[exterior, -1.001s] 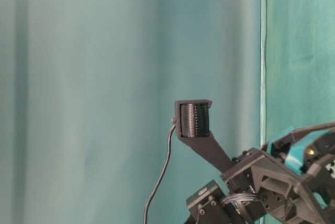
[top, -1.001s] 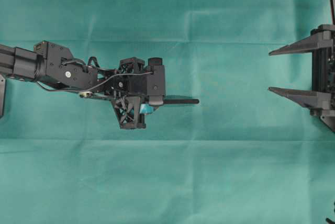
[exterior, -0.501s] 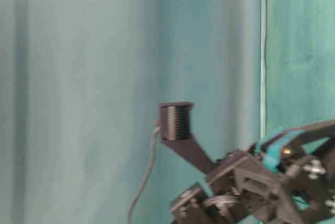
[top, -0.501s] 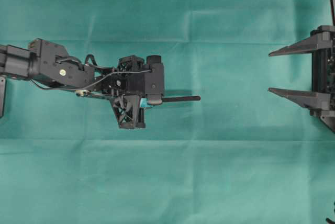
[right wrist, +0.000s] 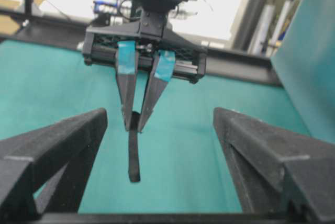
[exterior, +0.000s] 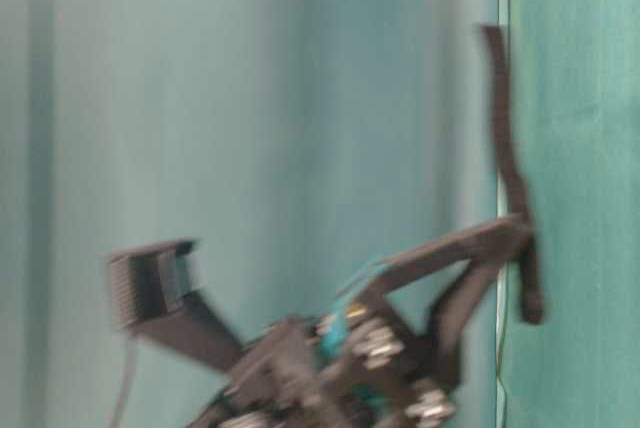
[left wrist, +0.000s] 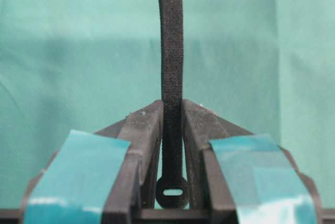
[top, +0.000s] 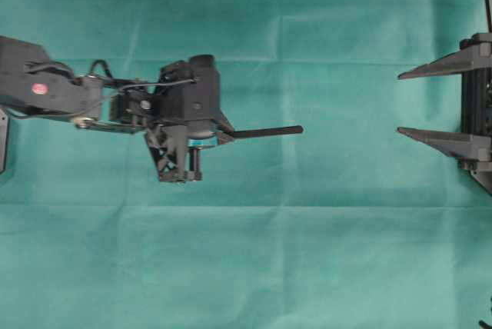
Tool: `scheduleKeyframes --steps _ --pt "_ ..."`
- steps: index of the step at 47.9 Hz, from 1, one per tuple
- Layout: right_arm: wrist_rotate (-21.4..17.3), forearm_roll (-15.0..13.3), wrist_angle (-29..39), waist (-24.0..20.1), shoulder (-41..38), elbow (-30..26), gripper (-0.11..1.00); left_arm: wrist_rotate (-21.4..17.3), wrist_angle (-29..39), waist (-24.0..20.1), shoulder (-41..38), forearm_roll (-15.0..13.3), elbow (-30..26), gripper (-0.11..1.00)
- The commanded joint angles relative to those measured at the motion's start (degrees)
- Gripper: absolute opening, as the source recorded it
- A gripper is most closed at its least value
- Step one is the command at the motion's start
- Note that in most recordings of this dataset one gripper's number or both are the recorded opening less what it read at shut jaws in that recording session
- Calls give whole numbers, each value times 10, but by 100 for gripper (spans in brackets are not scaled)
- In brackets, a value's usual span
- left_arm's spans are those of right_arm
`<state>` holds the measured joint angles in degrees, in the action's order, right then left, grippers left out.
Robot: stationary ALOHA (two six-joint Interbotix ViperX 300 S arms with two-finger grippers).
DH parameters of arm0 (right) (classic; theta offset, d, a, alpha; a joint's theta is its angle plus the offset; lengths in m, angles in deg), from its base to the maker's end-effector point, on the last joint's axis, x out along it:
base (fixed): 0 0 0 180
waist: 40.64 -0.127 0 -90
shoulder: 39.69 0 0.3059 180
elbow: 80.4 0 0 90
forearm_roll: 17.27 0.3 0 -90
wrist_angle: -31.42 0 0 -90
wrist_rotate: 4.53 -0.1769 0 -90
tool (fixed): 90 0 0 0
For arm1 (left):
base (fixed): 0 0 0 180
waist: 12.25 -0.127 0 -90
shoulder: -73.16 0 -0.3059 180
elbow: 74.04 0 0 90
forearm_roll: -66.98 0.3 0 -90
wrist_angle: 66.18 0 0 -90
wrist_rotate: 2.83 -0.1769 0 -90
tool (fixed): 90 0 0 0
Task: Peel off the Velcro with your right arm.
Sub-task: 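Lift the strap with the left gripper, raising its free end upward, then move the right gripper toward the strap's free end above the left gripper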
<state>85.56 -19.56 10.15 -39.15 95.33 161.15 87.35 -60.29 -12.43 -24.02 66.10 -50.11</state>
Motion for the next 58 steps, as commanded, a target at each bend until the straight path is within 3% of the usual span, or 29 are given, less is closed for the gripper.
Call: scheduleKeyframes --steps 1,20,31,46,58 --pt "2 -4 4 1 -4 -26 62 0 -2 2 41 -2 1 10" --pt "5 -27 19 1 -45 -77 62 8 -25 3 127 -3 33 10" --pt "41 -42 19 1 -80 -98 62 33 -90 4 153 -5 58 10" --pt "137 -42 -6 3 -121 -108 62 156 -171 4 169 -6 91 10" --pt "196 -42 -47 32 -159 -112 62 206 -178 4 171 -6 97 10"
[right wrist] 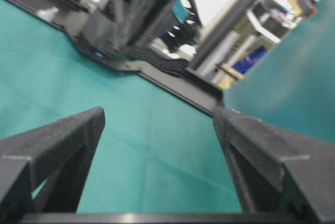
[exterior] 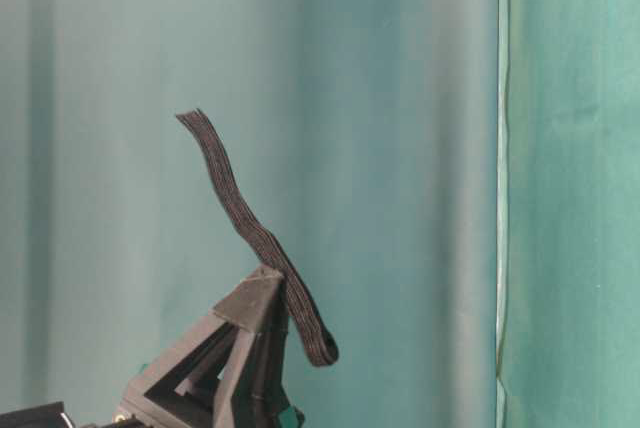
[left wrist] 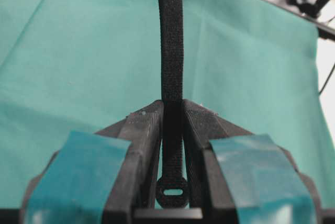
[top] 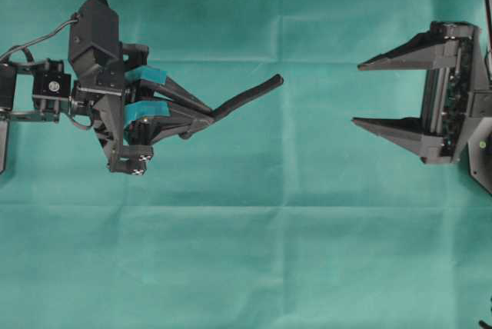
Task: Peel off the Velcro with your right arm.
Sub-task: 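Move the right gripper toward the strap's free end above the left gripper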
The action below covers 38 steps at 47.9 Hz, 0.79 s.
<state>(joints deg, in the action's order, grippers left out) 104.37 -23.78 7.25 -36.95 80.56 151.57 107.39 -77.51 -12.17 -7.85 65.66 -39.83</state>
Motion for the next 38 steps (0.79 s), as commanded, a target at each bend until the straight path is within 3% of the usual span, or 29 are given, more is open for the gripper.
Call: scheduleKeyframes --steps 1,26,38 --pt "13 0 -21 13 -19 -19 62 9 -6 2 9 -2 -6 10" --pt "112 3 -148 25 -164 -61 62 90 -66 2 10 -2 17 10" --pt "133 3 -193 25 -206 -74 62 100 -77 2 10 -2 24 10"
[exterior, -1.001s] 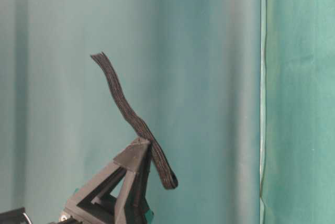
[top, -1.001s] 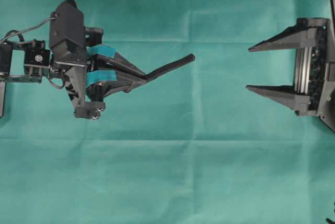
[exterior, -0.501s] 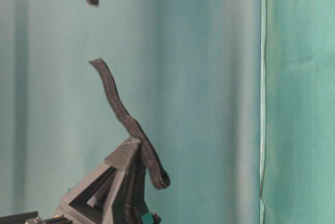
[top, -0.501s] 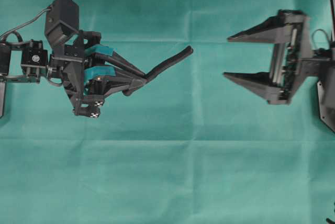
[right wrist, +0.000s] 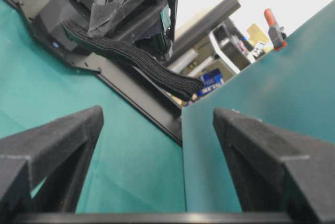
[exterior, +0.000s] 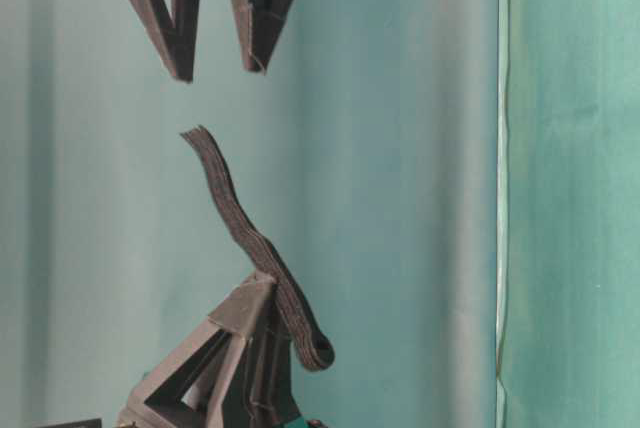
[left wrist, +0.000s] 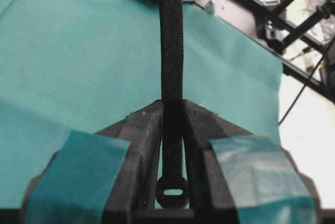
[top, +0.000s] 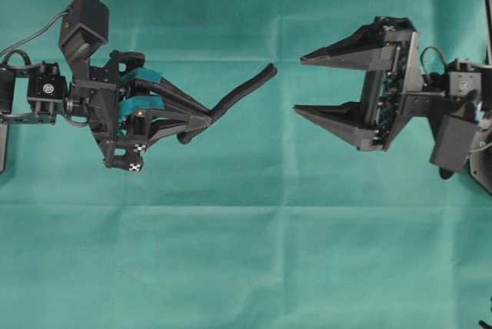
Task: Peel off the Velcro with your right arm.
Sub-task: 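Move the right gripper toward the strap's free end above the left gripper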
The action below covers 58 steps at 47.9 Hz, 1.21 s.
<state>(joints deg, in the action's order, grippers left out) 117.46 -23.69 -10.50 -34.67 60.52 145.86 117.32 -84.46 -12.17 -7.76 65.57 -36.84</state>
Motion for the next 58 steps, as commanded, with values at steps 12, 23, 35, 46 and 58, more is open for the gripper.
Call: scheduleKeyframes --steps 12,23,35,46,58 --pt "15 2 -25 2 -33 -31 62 1 -11 2 9 0 -6 10" --pt "18 1 -43 2 -47 -34 62 1 -11 2 9 -1 -5 10" --pt "18 1 -58 3 -54 -34 62 1 -11 2 9 -1 -4 10" --pt "19 0 -59 2 -62 -40 62 1 -11 2 9 -1 -5 10" --pt "38 0 -59 2 -63 -41 61 1 -11 2 9 -1 -3 10"
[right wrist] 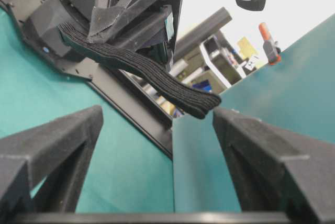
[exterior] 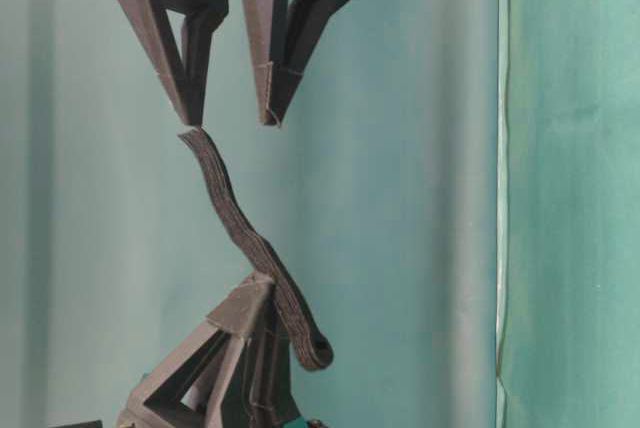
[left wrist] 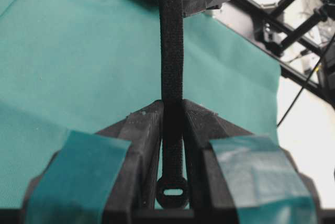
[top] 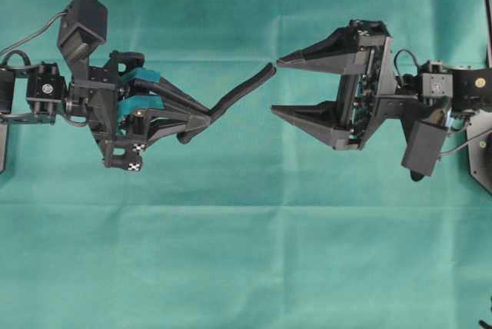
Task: Peel off the Velcro with your right arm.
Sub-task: 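Move the right gripper toward the strap's free end above the left gripper, then align the open right gripper around the strap's free end tip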
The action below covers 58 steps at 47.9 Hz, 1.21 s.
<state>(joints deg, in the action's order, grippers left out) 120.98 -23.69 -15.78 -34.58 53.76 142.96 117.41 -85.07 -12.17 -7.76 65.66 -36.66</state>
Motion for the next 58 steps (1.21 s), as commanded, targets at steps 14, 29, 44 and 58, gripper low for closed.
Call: scheduleKeyframes --steps 14,29,44,58 --pt "3 0 -6 1 4 -12 31 -1 -5 2 9 -2 -2 10" --pt "4 0 -6 12 4 -13 28 0 -5 2 9 -1 -3 10" --pt "4 0 -6 15 4 -14 24 0 -5 2 9 -2 -3 10" --pt "4 0 -6 16 4 -14 10 0 -5 2 9 -1 -3 10"
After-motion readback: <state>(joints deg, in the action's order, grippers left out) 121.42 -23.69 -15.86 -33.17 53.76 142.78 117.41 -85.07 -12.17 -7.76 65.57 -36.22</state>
